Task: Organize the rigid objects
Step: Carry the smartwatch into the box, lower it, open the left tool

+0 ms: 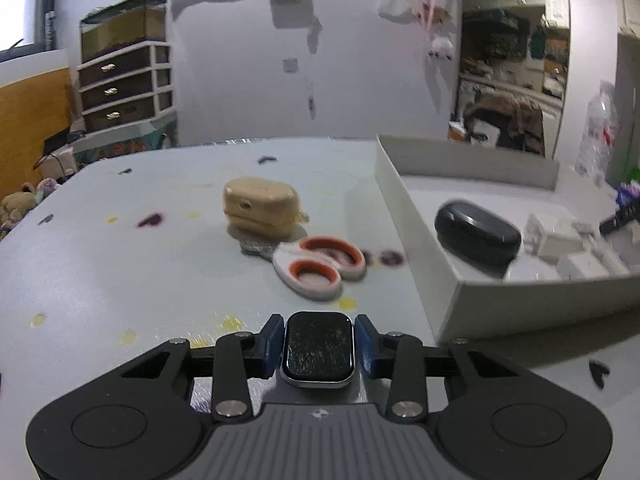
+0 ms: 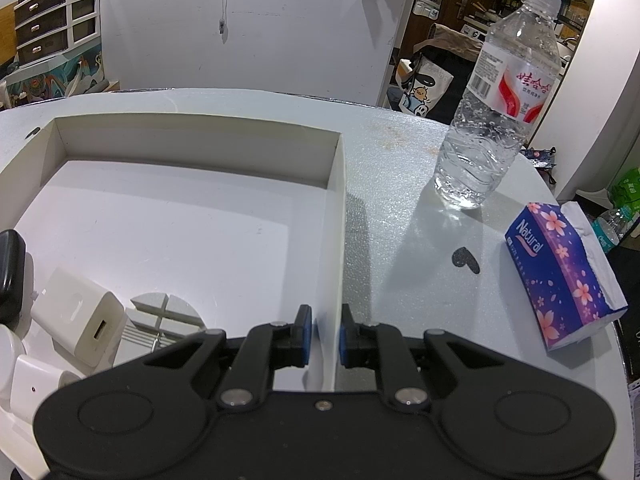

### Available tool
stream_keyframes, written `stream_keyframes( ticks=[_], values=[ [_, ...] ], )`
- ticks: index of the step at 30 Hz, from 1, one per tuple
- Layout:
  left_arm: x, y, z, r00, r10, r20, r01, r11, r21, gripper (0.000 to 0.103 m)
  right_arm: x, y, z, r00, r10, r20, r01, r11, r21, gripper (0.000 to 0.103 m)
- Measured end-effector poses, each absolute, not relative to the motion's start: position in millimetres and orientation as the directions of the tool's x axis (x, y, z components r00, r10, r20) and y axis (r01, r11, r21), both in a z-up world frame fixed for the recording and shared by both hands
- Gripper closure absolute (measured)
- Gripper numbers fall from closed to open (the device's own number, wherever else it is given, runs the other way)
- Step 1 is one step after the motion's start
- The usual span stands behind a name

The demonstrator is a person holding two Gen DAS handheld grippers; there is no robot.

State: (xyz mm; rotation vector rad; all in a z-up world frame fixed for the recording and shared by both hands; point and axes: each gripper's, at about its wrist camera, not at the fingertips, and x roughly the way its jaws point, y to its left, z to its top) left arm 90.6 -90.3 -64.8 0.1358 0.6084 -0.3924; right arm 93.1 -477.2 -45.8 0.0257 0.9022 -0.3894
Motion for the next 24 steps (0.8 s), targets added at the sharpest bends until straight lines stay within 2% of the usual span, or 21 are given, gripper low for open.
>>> stream_keyframes(
  ticks=[7,10,16,24],
  values=[
    [92.8,-110.3,-22.9,0.798,-0.380,-0.468,0.423,0.906,-0.013,0.063,93.0,-477.2,-45.6,0.554,-0.321,-0.768,0.344,0.929,-0.140,0.091],
    [97.6,-133.7,-14.1,0.788,-0.416,-0.454,0.465,0.886,-0.005,0.063,92.8,-477.6,-46.0,0.555,-0.319,-0.768,0.345,0.929,-0.137,0.091],
    [100.3,-178.4,-23.1,0.725,-0.461,-0.511,0.540,0.842,0.007,0.063,92.8,-477.8,-45.9,0.555,-0.320,-0.768,0.344,0.929,-0.138,0.091],
    [98.4,-201.0,-39.9,0.686,-0.451,-0.571,0.565,0.825,0.026,0.063,92.8,-477.4,-45.9,0.554,-0.321,-0.768,0.344,0.929,-0.140,0.091]
  ],
)
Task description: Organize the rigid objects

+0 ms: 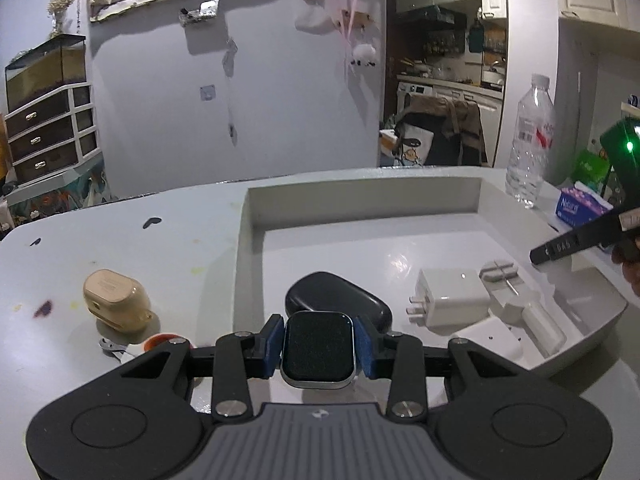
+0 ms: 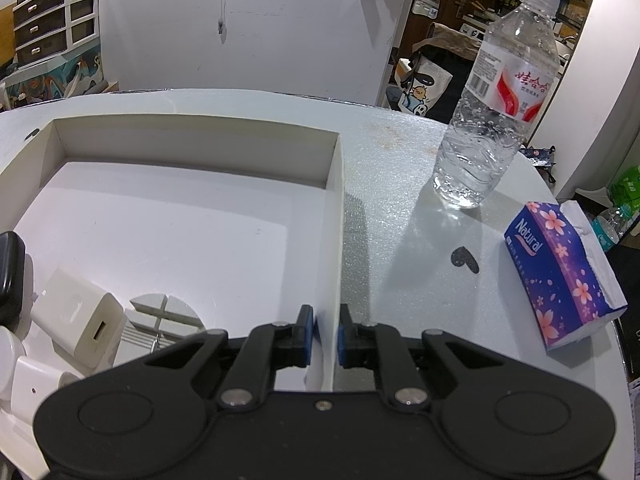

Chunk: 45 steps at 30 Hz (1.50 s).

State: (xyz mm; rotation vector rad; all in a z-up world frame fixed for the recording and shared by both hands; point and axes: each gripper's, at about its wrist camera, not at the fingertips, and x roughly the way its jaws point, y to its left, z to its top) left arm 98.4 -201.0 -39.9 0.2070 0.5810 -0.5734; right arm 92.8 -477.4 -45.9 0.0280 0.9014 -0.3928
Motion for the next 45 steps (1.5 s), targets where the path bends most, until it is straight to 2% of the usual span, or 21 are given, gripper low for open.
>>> stream_keyframes(
  ticks=[11,14,29,38,40,43,45],
  values=[
    [98.1,-194.5,-40.1,0.706,-0.436,-0.558,0.538,0.842,0.023,0.062,92.7,-477.4,-45.9,0.555,-0.321,-0.768,0.344,0.928,-0.139,0.090],
    [98.0,-192.8,-38.3,0.710,-0.433,-0.556,0.534,0.845,0.022,0.047,92.7,-477.4,-45.9,0.554,-0.322,-0.768,0.344,0.928,-0.140,0.090],
    [88.9,-189.1,-35.2,0.684,-0.444,-0.579,0.541,0.841,-0.006,0.046,92.9,-477.1,-46.1,0.554,-0.322,-0.768,0.344,0.928,-0.141,0.090],
    [70.3,-177.8,-24.1,0.690,-0.464,-0.555,0.549,0.835,-0.016,0.042,92.9,-477.0,-46.1,0.554,-0.323,-0.767,0.344,0.928,-0.142,0.090],
    [66.6,-173.2,-21.8,0.696,-0.461,-0.551,0.544,0.839,-0.015,0.038,93.0,-477.2,-46.0,0.554,-0.323,-0.767,0.344,0.928,-0.143,0.090],
    [58.8,-164.5,-16.5,0.707,-0.466,-0.532,0.538,0.842,-0.022,0.020,93.0,-477.3,-46.0,0.554,-0.323,-0.767,0.344,0.928,-0.142,0.090],
    [53.6,-158.2,-13.1,0.709,-0.484,-0.513,0.546,0.837,-0.035,0.003,92.9,-477.0,-46.0,0.554,-0.323,-0.767,0.344,0.928,-0.143,0.090]
  ],
)
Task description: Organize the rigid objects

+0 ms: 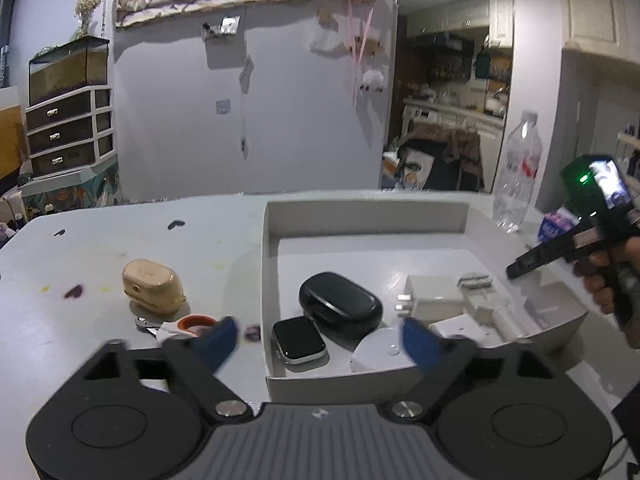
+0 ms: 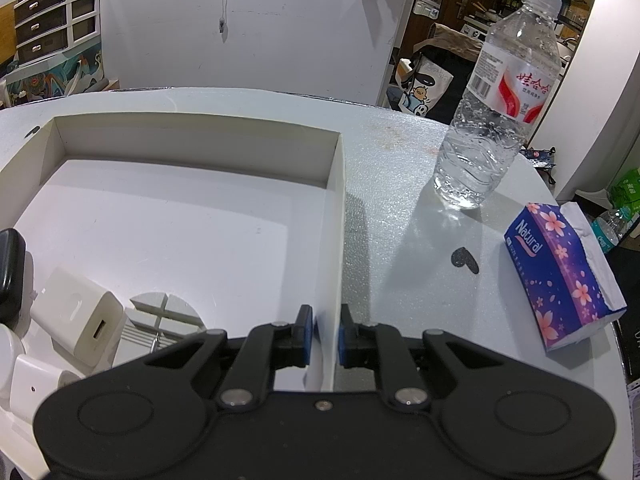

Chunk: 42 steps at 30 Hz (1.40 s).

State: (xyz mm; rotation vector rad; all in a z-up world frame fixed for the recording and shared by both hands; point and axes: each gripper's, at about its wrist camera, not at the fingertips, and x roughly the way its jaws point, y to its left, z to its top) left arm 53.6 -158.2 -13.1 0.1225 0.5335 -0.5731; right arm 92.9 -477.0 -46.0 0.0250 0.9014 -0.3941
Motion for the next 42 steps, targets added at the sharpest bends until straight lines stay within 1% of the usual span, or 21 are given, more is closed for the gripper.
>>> stream_keyframes(
  ticks=[1,2,7,11,16,21,26,34,42],
  values=[
    [50.5,-155.6,-11.5,0.714,-0.487,-0.503,0.548,0.836,-0.032,0.000,92.9,-477.0,-46.0,0.554,-0.323,-0.767,0.344,0.928,-0.142,0.090],
    [48.4,-154.4,-10.3,0.719,-0.487,-0.496,0.548,0.836,-0.026,0.000,93.0,-477.3,-46.0,0.554,-0.323,-0.767,0.344,0.928,-0.142,0.090],
    [43.5,-146.2,-10.1,0.730,-0.479,-0.487,0.546,0.837,-0.005,0.000,93.0,-476.9,-46.0,0.554,-0.323,-0.767,0.344,0.928,-0.143,0.090],
    [53.6,-131.4,-14.6,0.750,-0.451,-0.484,0.503,0.864,-0.026,0.000,93.0,-476.8,-46.0,0.554,-0.323,-0.767,0.344,0.928,-0.143,0.090],
    [75.1,-112.9,-23.7,0.798,-0.340,-0.498,0.380,0.925,-0.022,0.000,93.0,-476.8,-46.0,0.554,-0.323,-0.767,0.344,0.928,-0.143,0.090],
    [108.6,-95.6,-37.7,0.815,-0.201,-0.544,0.244,0.970,0.007,0.000,93.0,-476.7,-46.0,0.554,-0.324,-0.767,0.344,0.928,-0.144,0.090],
    [141.8,-86.7,-50.5,0.801,-0.116,-0.588,0.159,0.987,0.021,0.000,93.3,-476.6,-45.7,0.554,-0.324,-0.767,0.343,0.928,-0.145,0.090],
    [160.0,-90.8,-68.6,0.763,-0.063,-0.643,0.149,0.986,0.081,0.000,93.4,-476.5,-45.6,0.553,-0.325,-0.767,0.343,0.928,-0.146,0.090],
    [147.8,-74.2,-69.6,0.759,-0.067,-0.647,0.147,0.987,0.071,0.000,93.4,-476.3,-45.6,0.553,-0.325,-0.767,0.343,0.928,-0.146,0.090]
  ],
)
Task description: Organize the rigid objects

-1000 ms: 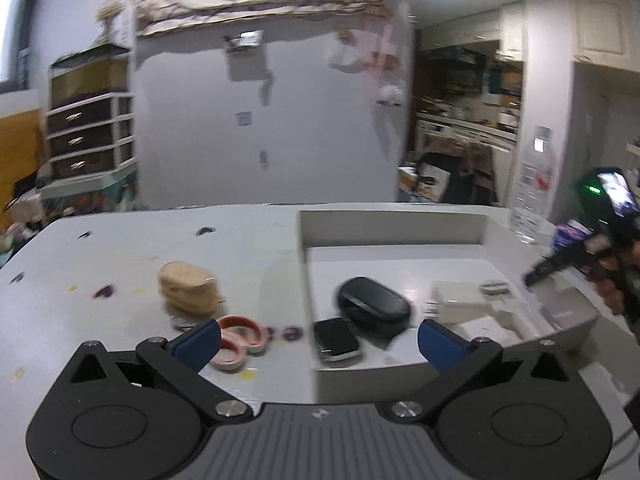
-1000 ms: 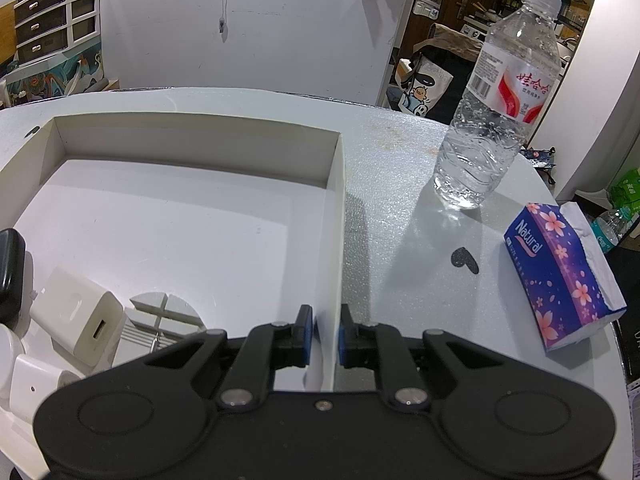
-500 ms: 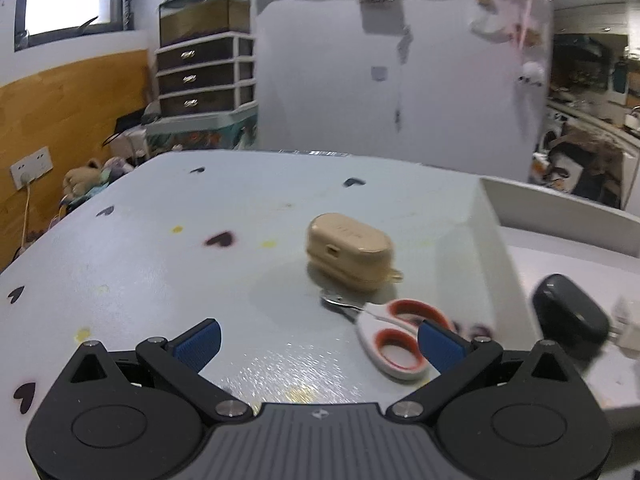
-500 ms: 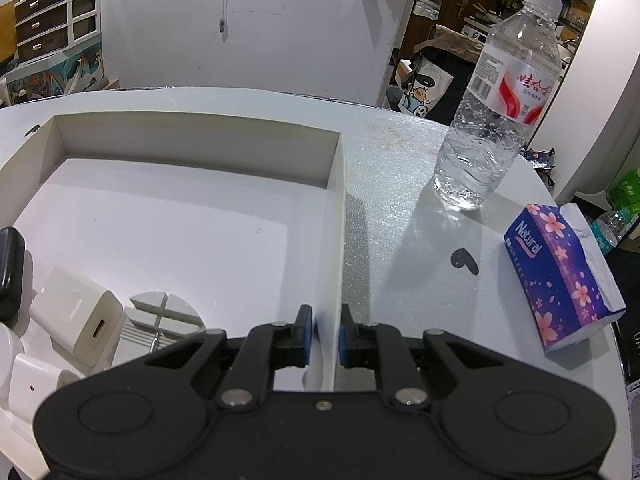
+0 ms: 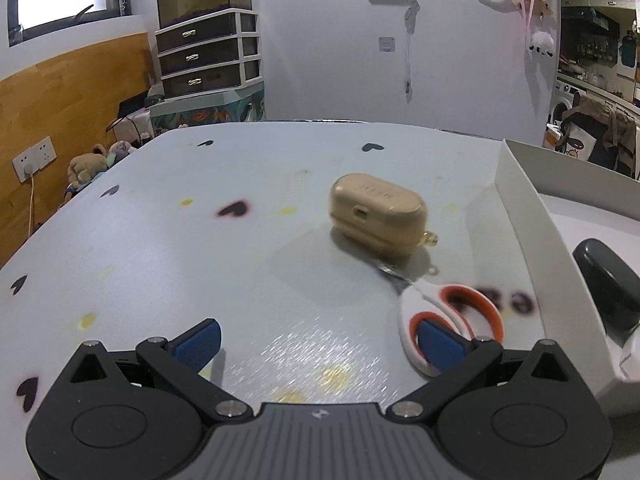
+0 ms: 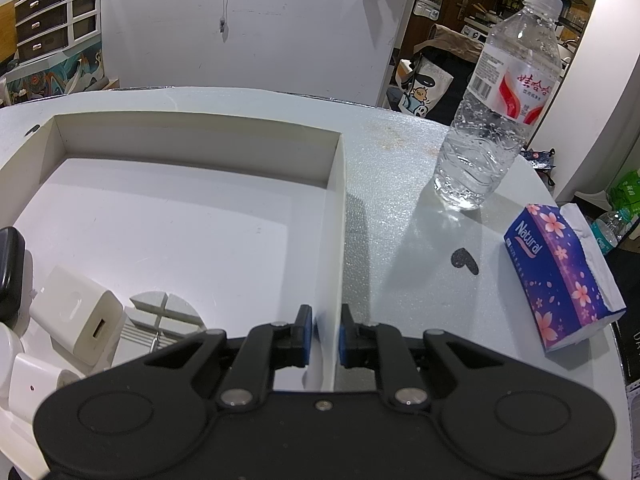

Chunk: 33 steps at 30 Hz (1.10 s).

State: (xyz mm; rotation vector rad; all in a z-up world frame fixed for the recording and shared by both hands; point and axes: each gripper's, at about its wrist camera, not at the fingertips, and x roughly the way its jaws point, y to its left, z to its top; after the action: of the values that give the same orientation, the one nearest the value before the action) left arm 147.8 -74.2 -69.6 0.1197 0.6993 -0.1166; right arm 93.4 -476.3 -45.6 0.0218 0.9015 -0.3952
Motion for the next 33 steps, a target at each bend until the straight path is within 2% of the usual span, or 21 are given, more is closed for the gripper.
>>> stream_keyframes(
  ticks=[6,10,13,16,20,25,28,31,33],
  values=[
    [135.3,-49.3,-68.9,0.759,-0.043,-0.650,0.129,0.988,0.086,0.000,93.4,-476.6,-45.5,0.553,-0.326,-0.767,0.343,0.928,-0.146,0.089],
    [128.0,-27.6,-65.9,0.769,0.030,-0.639,0.075,0.988,0.137,0.000,93.3,-476.1,-45.5,0.553,-0.327,-0.766,0.342,0.928,-0.149,0.089],
    [121.6,-12.7,-60.3,0.778,0.036,-0.628,0.047,0.992,0.116,0.000,93.3,-476.2,-45.6,0.553,-0.326,-0.766,0.342,0.928,-0.148,0.089],
    [112.9,-7.6,-51.2,0.788,-0.038,-0.615,0.077,0.996,0.037,0.000,93.2,-476.2,-45.6,0.553,-0.327,-0.766,0.342,0.928,-0.149,0.089],
    [104.9,-22.6,-45.0,0.781,-0.196,-0.593,0.220,0.975,-0.032,0.000,93.3,-475.9,-45.6,0.553,-0.327,-0.766,0.342,0.928,-0.148,0.089],
    [106.9,-49.6,-57.8,0.733,-0.266,-0.626,0.347,0.938,0.009,0.001,93.3,-475.9,-45.6,0.553,-0.327,-0.766,0.342,0.928,-0.149,0.089],
    [115.4,-55.9,-68.0,0.711,-0.272,-0.649,0.371,0.928,0.018,0.012,92.9,-476.0,-46.1,0.553,-0.326,-0.766,0.342,0.928,-0.148,0.089],
    [117.9,-55.8,-70.9,0.718,-0.282,-0.636,0.382,0.924,0.021,0.017,92.9,-475.9,-46.1,0.553,-0.328,-0.766,0.342,0.928,-0.150,0.089],
    [117.1,-54.7,-70.2,0.724,-0.283,-0.629,0.380,0.925,0.021,0.029,92.8,-475.8,-46.3,0.553,-0.328,-0.766,0.342,0.928,-0.150,0.089]
  ],
)
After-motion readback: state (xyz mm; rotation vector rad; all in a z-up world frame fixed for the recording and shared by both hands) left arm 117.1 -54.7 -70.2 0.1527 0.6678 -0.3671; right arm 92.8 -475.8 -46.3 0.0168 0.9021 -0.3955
